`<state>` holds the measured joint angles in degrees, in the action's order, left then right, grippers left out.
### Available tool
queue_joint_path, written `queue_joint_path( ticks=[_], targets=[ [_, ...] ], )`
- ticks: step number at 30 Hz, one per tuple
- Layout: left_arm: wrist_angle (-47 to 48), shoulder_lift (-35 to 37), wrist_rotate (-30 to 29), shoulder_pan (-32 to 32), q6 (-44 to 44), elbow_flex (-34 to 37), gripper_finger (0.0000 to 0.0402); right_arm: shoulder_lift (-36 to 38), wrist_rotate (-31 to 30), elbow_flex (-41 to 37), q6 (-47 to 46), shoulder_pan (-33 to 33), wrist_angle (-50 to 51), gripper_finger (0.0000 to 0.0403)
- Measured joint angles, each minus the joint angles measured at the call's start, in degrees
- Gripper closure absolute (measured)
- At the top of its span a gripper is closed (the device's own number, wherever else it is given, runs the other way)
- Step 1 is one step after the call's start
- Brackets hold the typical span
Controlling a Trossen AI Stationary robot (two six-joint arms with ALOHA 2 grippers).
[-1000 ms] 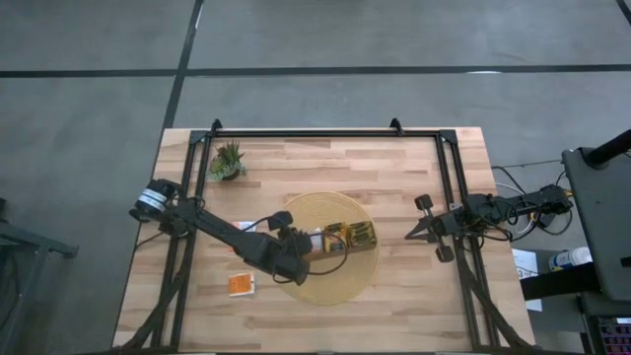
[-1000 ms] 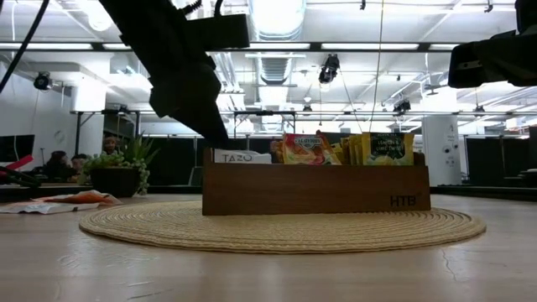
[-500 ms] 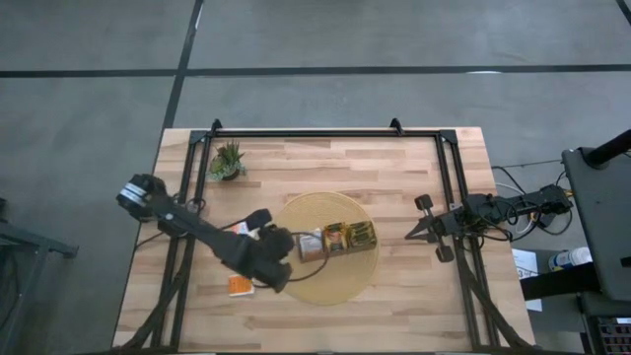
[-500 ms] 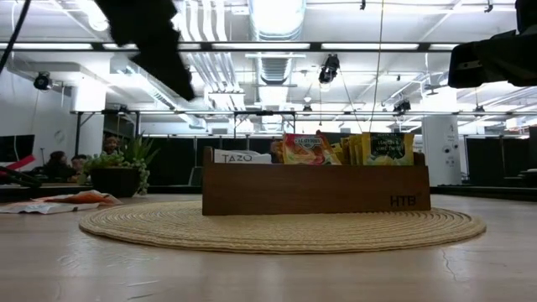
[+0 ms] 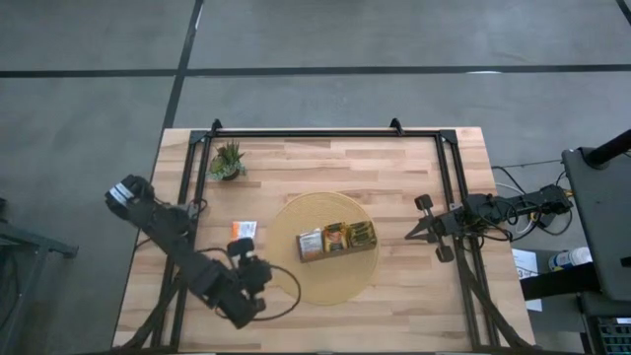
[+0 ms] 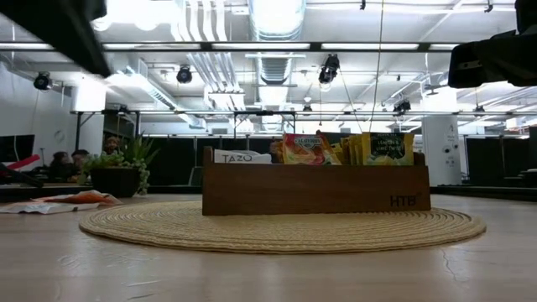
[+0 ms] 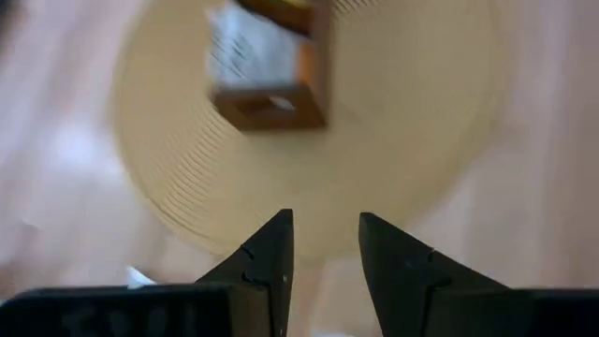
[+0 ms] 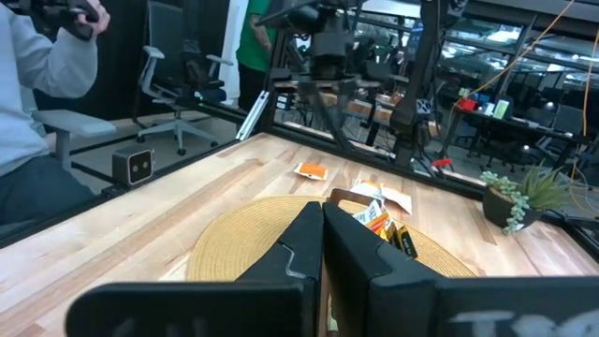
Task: Pick & Place Tea
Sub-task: Put the bottom white tea bag into the left of the wooden organizer
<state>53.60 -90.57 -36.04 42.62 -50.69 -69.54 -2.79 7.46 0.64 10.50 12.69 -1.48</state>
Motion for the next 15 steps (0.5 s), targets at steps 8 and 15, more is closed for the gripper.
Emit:
queue_joint_path(
  ticks=[8, 15],
  targets=[
    [-8.7, 0.0, 5.1, 6.9, -5.2, 5.5, 0.0284, 0.0, 0.0, 0.0, 0.0, 0.0, 0.0, 0.0394],
    [-21.8, 0.0, 5.1, 10.4, -4.5, 10.7, 0.0284, 0.0, 0.0, 0.0, 0.0, 0.0, 0.0, 0.0394]
  ],
)
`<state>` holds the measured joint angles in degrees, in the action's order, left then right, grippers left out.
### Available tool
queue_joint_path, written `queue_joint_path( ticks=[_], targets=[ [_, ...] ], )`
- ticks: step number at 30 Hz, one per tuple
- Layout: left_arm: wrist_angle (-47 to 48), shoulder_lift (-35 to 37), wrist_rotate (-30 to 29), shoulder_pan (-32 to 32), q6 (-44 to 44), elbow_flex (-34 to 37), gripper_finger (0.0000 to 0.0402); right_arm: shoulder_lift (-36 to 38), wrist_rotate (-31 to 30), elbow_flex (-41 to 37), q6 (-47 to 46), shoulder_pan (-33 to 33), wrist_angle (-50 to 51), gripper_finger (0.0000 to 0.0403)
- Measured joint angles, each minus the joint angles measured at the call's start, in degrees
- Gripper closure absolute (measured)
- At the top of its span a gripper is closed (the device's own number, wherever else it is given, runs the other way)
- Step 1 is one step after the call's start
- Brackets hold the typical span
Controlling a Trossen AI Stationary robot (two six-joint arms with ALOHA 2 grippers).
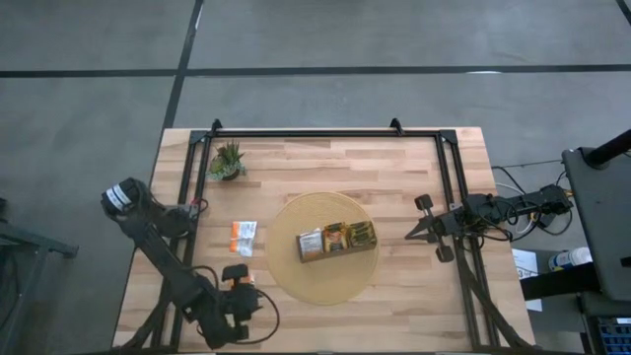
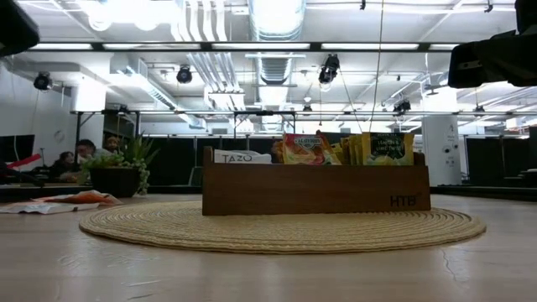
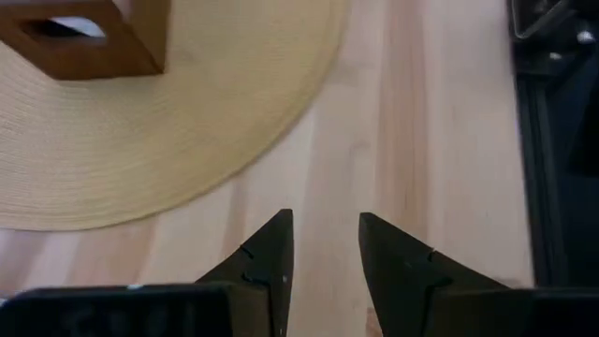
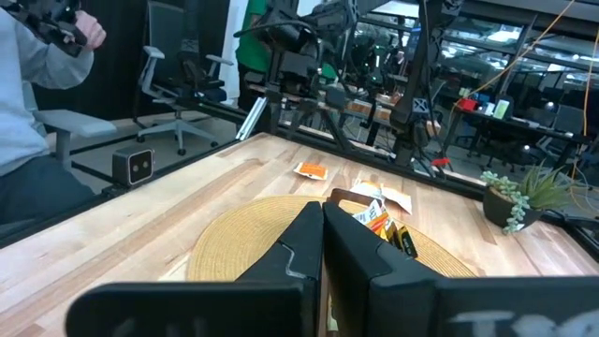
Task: Pick & Place Tea
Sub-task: Put the bottom white tea bag into the left of the wooden organizer
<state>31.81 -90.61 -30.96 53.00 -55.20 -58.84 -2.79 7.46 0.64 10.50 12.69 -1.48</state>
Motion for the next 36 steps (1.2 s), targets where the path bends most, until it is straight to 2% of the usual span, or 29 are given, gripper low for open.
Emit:
queue_joint_path(
  ticks=[6, 13, 18, 25, 36],
  targets=[
    [-2.3, -2.4, 0.3, 1.1, -2.0, 0.7, 0.0284, 0.0, 0.0, 0.0, 0.0, 0.0, 0.0, 0.0394],
    [-2.0, -9.5, 3.4, 1.2, -0.7, -3.9, 0.0288, 0.0, 0.0, 0.0, 0.0, 0.0, 0.0, 0.0394],
    [5.5, -13.6, 3.7, 1.1, 1.0, -9.4, 0.0293, 0.0, 0.0, 0.0, 0.0, 0.0, 0.0, 0.0394],
    [19.3, -16.6, 3.8, 1.1, -6.9, -12.9, 0.0299, 0.0, 0.0, 0.0, 0.0, 0.0, 0.0, 0.0394],
    [22.4, -18.4, 4.1, 0.9, -9.0, -11.2, 0.0299, 0.0, 0.0, 0.0, 0.0, 0.0, 0.0, 0.0394]
  ],
)
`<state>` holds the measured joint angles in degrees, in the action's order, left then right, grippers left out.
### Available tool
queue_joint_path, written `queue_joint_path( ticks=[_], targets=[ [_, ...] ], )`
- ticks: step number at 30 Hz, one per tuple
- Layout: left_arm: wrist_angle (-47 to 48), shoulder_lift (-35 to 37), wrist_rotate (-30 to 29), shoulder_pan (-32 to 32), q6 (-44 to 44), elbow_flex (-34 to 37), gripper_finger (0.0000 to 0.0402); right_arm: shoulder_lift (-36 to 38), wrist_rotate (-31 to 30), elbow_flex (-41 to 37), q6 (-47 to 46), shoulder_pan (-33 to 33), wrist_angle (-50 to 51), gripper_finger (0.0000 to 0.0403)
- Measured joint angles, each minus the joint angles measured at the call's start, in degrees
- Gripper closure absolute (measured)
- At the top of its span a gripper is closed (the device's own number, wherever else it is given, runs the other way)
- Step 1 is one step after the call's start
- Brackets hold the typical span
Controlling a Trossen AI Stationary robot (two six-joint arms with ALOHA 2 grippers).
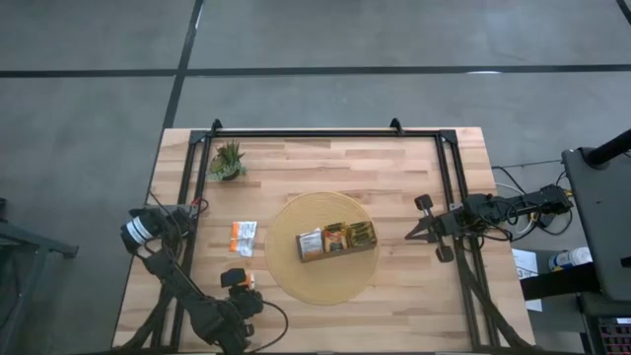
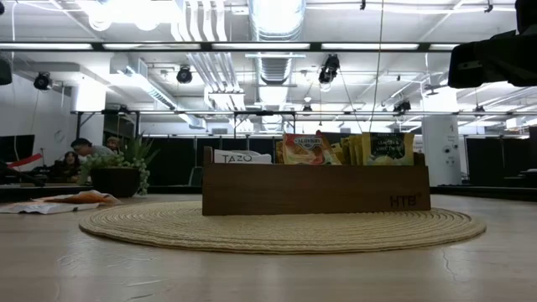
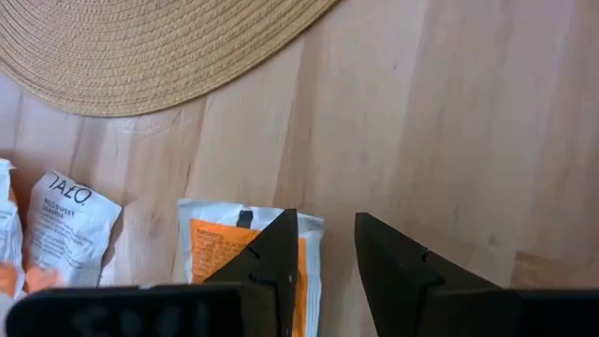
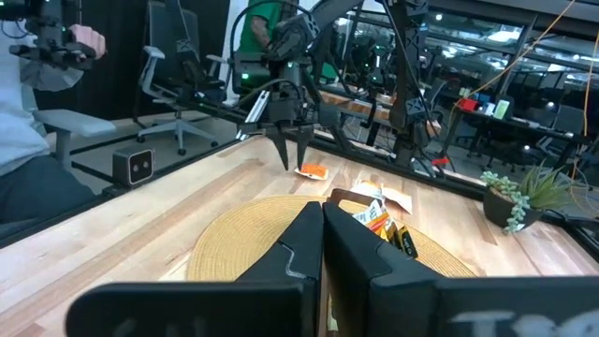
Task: Pick & Place Tea
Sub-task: Put the bottom white tea bag into the left of the wooden organizer
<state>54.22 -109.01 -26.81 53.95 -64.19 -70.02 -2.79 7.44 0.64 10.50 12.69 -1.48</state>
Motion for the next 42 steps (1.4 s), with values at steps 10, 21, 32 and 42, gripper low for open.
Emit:
queue_joint_path(
  ticks=[10, 21, 32, 42],
  targets=[
    [5.7, -2.7, 0.3, -0.7, -1.4, 0.0, 0.0299, 0.0, 0.0, 0.0, 0.0, 0.0, 0.0, 0.0394],
    [5.8, -3.0, 1.4, -1.1, -1.0, 0.0, 0.0382, 0.0, 0.0, 0.0, 0.0, 0.0, 0.0, 0.0394],
    [5.9, -0.9, -3.3, -1.1, 3.1, -2.6, 0.0401, 0.0, 0.0, 0.0, 0.0, 0.0, 0.0, 0.0394],
    [4.8, 4.0, -22.0, -1.1, 10.6, -8.5, 0.0401, 0.0, 0.0, 0.0, 0.0, 0.0, 0.0, 0.0394]
  ],
)
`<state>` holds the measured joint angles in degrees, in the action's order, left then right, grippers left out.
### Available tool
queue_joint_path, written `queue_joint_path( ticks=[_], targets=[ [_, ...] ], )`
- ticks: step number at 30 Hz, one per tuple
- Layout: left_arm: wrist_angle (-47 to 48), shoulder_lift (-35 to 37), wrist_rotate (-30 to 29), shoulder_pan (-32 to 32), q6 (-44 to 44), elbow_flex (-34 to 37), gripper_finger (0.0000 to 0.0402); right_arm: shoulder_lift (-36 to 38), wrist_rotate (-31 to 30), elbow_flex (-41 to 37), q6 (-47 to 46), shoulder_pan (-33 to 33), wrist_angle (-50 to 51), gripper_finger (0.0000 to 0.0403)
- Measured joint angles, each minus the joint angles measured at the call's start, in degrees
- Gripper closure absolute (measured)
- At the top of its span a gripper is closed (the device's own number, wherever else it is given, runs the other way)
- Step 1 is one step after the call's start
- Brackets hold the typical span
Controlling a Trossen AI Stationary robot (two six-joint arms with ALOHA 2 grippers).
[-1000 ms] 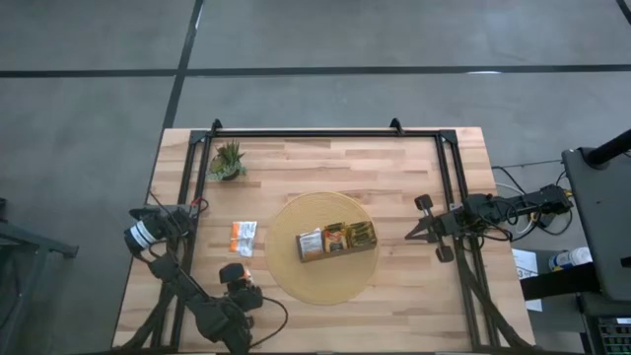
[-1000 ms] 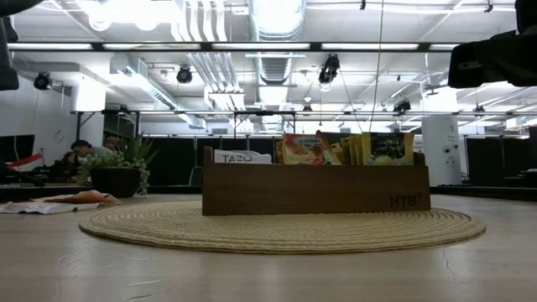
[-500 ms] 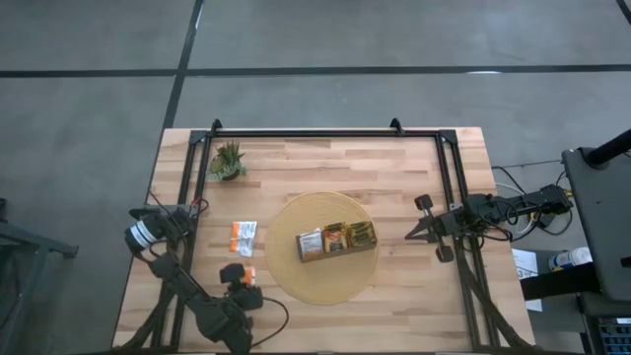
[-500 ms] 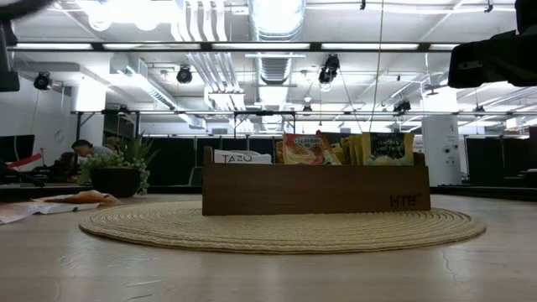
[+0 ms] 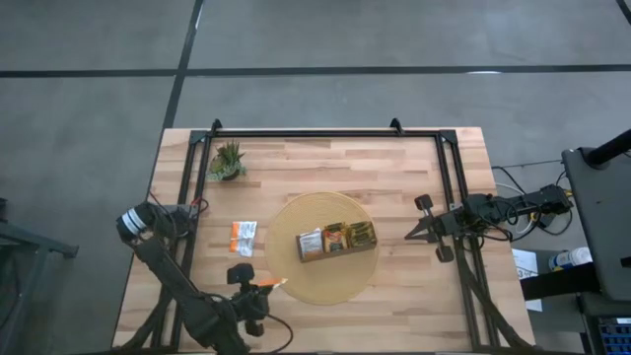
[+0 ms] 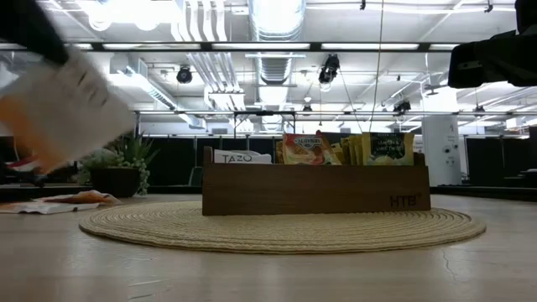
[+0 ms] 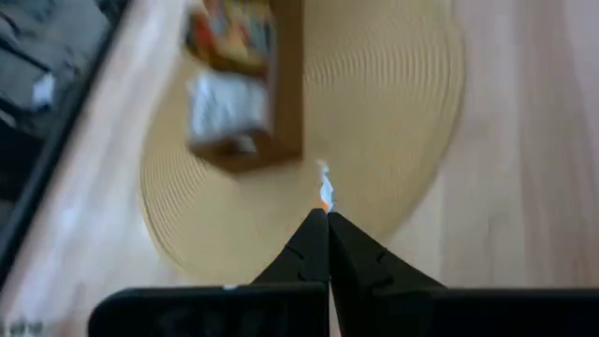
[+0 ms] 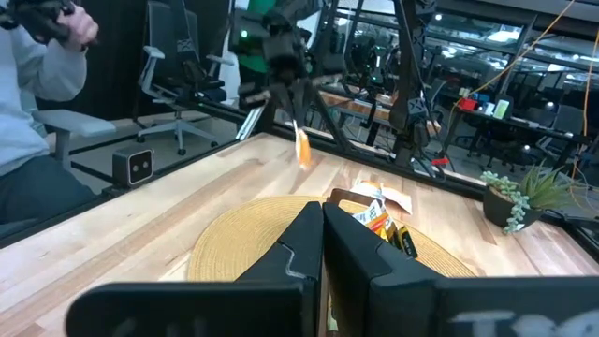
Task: Pick & Place Tea
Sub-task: Put the bottom white tea bag into the left of the wooden organizer
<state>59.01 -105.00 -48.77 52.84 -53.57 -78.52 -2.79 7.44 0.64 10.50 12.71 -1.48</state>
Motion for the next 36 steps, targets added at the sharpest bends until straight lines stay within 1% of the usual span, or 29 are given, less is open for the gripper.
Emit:
queue_joint_path(
  ticks=[5, 8, 11, 16, 20, 23, 25, 27, 29, 31, 36],
  targets=[
    [-4.2, 2.2, -9.6, -0.5, 4.2, -0.2, 0.0401, 0.0, 0.0, 0.0, 0.0, 0.0, 0.0, 0.0394],
    [-7.5, 2.9, -13.7, -1.6, 5.8, 0.3, 0.0401, 0.0, 0.0, 0.0, 0.0, 0.0, 0.0, 0.0394],
    [-12.2, 2.9, -16.5, -3.1, 7.9, 1.4, 0.0401, 0.0, 0.0, 0.0, 0.0, 0.0, 0.0, 0.0394],
    [-23.1, 2.9, -18.8, -6.4, 12.8, 5.5, 0.0401, 0.0, 0.0, 0.0, 0.0, 0.0, 0.0, 0.0394],
    [-34.6, 3.1, -19.3, -8.8, 19.0, 9.2, 0.0401, 0.0, 0.0, 0.0, 0.0, 0.0, 0.0, 0.0394],
    [-46.2, 4.3, -18.8, -9.9, 26.3, 12.3, 0.0401, 0.0, 0.0, 0.0, 0.0, 0.0, 0.0, 0.0394],
    [-56.2, 5.6, -16.4, -10.6, 32.3, 15.0, 0.0401, 0.0, 0.0, 0.0, 0.0, 0.0, 0.0, 0.0394],
    [-66.6, 6.8, -12.6, -11.5, 38.1, 18.6, 0.0401, 0.0, 0.0, 0.0, 0.0, 0.0, 0.0, 0.0394],
    [-75.3, 7.9, -9.3, -12.3, 42.0, 22.5, 0.0401, 0.0, 0.0, 0.0, 0.0, 0.0, 0.0, 0.0394],
    [-81.1, 9.4, -7.7, -13.2, 43.2, 26.5, 0.0401, 0.0, 0.0, 0.0, 0.0, 0.0, 0.0, 0.0394],
    [-93.3, 12.4, -7.6, -15.4, 44.3, 35.3, 0.0401, 0.0, 0.0, 0.0, 0.0, 0.0, 0.0, 0.0394]
  ],
)
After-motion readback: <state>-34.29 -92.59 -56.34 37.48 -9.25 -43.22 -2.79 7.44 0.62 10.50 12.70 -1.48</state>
